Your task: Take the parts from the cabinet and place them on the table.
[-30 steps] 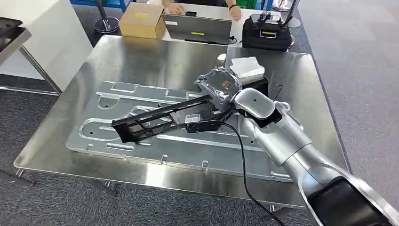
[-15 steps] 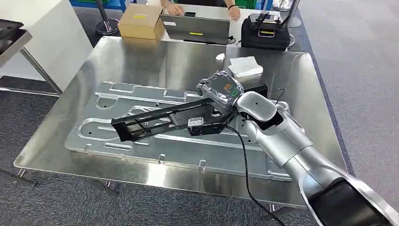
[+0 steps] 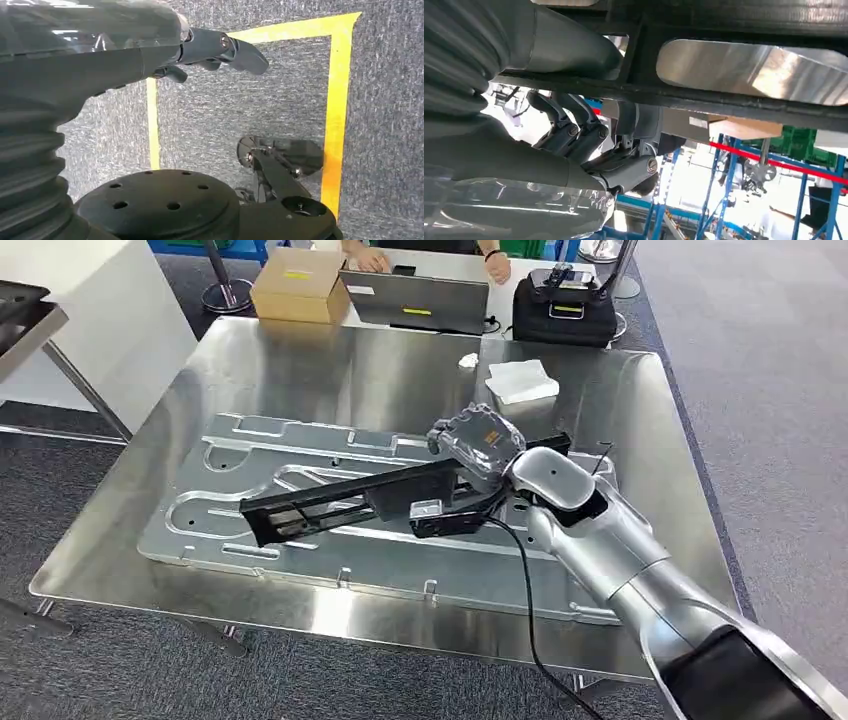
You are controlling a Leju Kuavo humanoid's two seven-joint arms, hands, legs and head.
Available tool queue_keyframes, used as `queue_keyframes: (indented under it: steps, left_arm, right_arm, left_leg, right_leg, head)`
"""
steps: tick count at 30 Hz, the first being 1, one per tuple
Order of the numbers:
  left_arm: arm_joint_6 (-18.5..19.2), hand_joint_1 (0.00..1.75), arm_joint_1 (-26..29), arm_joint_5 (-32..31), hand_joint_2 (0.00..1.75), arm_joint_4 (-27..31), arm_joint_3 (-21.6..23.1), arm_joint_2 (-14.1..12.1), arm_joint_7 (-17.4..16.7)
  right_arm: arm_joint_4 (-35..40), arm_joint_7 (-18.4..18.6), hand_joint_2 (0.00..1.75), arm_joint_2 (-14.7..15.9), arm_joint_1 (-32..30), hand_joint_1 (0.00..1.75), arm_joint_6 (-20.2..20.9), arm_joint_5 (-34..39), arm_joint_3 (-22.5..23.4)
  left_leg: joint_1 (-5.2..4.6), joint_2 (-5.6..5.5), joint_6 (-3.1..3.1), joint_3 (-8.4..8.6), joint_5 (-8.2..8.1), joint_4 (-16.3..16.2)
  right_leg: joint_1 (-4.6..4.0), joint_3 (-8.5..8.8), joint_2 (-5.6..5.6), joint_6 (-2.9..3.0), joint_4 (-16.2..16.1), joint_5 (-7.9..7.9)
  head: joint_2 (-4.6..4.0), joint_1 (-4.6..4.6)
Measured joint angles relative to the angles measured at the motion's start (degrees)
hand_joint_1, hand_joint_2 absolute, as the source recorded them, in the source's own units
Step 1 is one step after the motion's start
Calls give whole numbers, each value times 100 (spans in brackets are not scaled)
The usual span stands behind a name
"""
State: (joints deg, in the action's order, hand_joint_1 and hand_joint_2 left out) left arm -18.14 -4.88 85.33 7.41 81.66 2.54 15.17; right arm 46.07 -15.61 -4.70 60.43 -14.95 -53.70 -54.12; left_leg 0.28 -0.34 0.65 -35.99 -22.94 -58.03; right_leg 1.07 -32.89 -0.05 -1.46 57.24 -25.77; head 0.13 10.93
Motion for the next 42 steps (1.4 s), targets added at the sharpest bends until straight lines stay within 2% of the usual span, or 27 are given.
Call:
queue_keyframes:
  steps: [8, 9, 17, 30, 42]
  left_arm:
    - [48, 0, -12, -2, 175, 0, 11, -9, -168]
    - [50, 0, -15, -2, 175, 0, 13, -9, -179]
    - [66, 0, -42, -96, 175, 0, 74, -18, -336]
    - [90, 0, -55, -140, 175, 0, 184, -31, -411]
    - [146, 0, -47, -181, 175, 0, 190, -55, -328]
  right_arm:
    - [33, 18, 175, 59, -91, 175, -9, 31, -11]
    - [44, 20, 0, 63, -103, 0, -11, 31, -11]
    - [107, 103, 0, 85, -108, 0, -59, -33, -20]
    - [271, 131, 0, 120, -290, 0, -35, -90, -57]
    - [673, 299, 0, 256, -553, 0, -6, -275, -57]
  left_leg:
    - [0, 0, 0, 0, 0, 0]
    - [0, 0, 0, 0, 0, 0]
    - [0, 1, -1, 5, -2, 1]
    - [0, 2, -2, 11, -2, 1]
    - [-1, 2, -1, 7, -3, 0]
  right_leg:
    - [0, 0, 0, 0, 2, 0]
    - [0, 0, 0, 0, 2, 0]
    - [0, 2, 2, 2, 3, -2]
    - [0, 4, 3, 3, 12, -3]
    - [1, 1, 1, 5, 12, -8]
  head:
    - [0, 0]
    - [0, 0]
    - [0, 0]
    - [0, 0]
    - [0, 0]
